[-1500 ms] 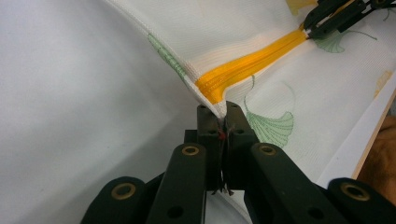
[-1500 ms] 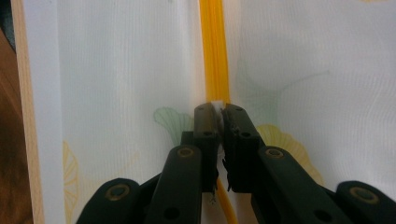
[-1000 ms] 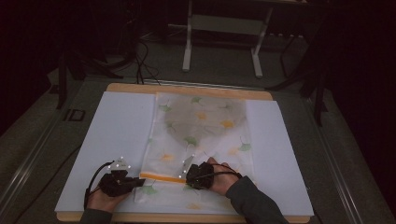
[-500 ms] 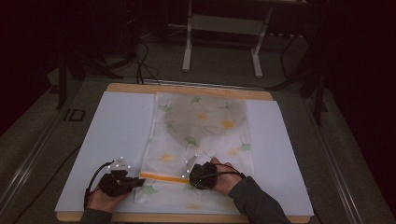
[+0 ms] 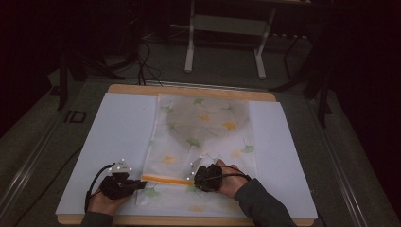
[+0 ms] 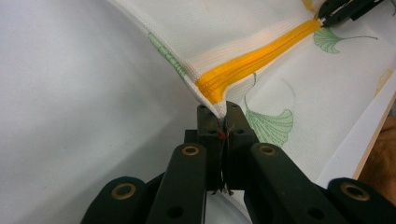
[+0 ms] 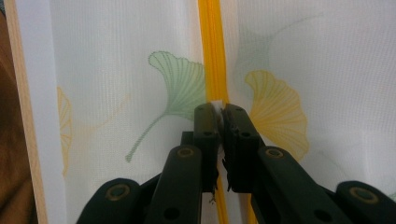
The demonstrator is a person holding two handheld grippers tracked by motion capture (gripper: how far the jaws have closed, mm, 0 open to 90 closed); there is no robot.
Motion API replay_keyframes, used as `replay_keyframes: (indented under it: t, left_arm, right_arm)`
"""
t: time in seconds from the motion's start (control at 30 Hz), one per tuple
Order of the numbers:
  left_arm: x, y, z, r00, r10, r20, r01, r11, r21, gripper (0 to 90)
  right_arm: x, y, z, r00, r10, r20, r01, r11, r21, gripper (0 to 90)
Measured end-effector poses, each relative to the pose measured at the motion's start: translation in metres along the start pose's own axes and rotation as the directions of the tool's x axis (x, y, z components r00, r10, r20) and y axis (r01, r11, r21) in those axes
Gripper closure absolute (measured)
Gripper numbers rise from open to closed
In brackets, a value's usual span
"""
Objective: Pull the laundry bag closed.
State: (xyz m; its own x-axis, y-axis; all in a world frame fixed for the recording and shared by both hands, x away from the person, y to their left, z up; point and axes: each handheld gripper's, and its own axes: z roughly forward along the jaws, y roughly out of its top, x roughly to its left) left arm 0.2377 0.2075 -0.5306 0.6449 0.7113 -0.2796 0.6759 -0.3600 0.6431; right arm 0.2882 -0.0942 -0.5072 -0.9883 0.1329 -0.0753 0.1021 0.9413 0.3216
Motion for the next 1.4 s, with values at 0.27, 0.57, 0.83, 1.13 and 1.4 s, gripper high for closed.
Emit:
replay_keyframes:
  t: [0.27,0.57,0.83,1.13,1.4]
  left_arm:
    - [0.0,0.0,0.0,1.0,0.0,0.0,0.0,1.0,0.002,88.1]
    - [0.001,0.0,0.0,1.0,0.002,-0.001,-0.002,1.0,0.004,88.1]
    - [0.001,-0.001,0.0,1.0,0.003,-0.001,-0.003,1.0,0.004,88.1]
    - [0.001,-0.001,0.0,1.0,0.002,-0.002,-0.001,1.0,0.005,88.1]
    - [0.001,-0.001,0.0,1.0,0.002,-0.002,-0.002,1.0,0.005,88.1]
  right_arm:
    - [-0.001,-0.004,-0.002,1.0,0.004,0.001,-0.004,1.0,0.009,84.5]
    - [-0.003,-0.01,-0.004,0.9999,0.012,0.004,-0.012,1.0,0.018,84.5]
    - [-0.004,-0.015,-0.006,0.9999,0.013,0.005,-0.013,1.0,0.028,84.4]
    - [-0.006,-0.021,-0.009,0.9998,0.019,0.007,-0.019,0.999,0.035,84.5]
    - [-0.007,-0.028,-0.011,0.9995,0.031,0.01,-0.032,0.999,0.028,84.5]
